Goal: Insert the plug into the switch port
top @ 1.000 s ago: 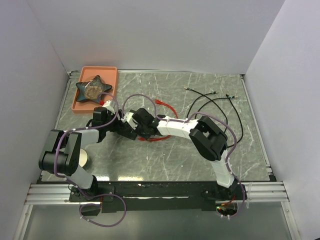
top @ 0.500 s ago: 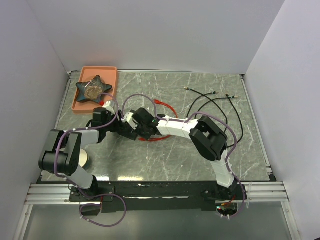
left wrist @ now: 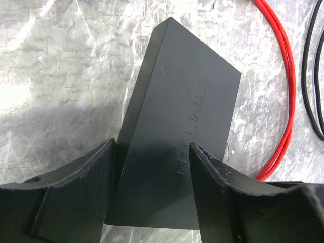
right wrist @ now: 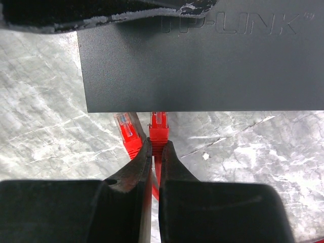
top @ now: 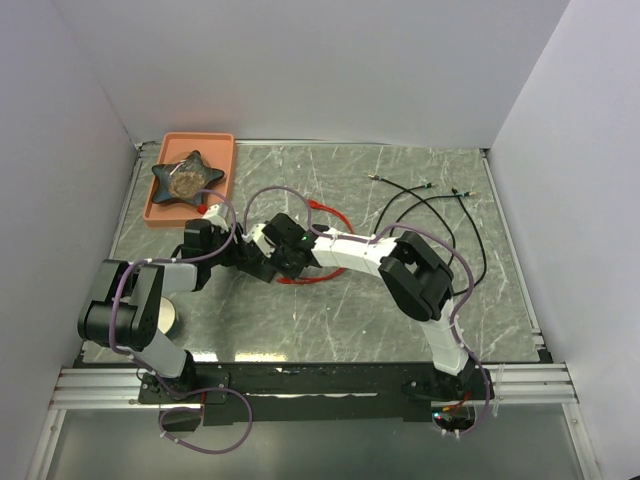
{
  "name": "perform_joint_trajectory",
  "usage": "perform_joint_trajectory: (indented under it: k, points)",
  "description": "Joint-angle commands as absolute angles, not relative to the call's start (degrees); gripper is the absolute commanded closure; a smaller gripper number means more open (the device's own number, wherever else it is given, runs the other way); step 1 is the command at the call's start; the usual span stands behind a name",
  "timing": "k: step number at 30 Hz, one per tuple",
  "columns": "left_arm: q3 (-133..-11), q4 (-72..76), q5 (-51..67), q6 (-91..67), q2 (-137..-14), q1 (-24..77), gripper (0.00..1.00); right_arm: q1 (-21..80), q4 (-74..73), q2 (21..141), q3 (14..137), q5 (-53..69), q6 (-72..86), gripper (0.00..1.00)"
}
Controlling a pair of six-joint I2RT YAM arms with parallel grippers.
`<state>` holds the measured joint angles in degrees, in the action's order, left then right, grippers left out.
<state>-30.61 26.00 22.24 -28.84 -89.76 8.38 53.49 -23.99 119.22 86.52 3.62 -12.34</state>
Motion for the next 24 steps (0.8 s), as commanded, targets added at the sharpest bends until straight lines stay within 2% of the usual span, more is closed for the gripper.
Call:
perform_joint_trajectory:
  k: [1,24]
  points:
    - [-28.74,27.94,36.47,-33.92,-88.07,10.46,0.38,54.32,-9.41,120.23,93.78,6.42,-10.37,1.00]
    - [-27.95,29.62,41.57,-34.80,-91.75,12.30,0.43,54.40,-0.62,121.73,94.83,6.07,-12.83,1.00]
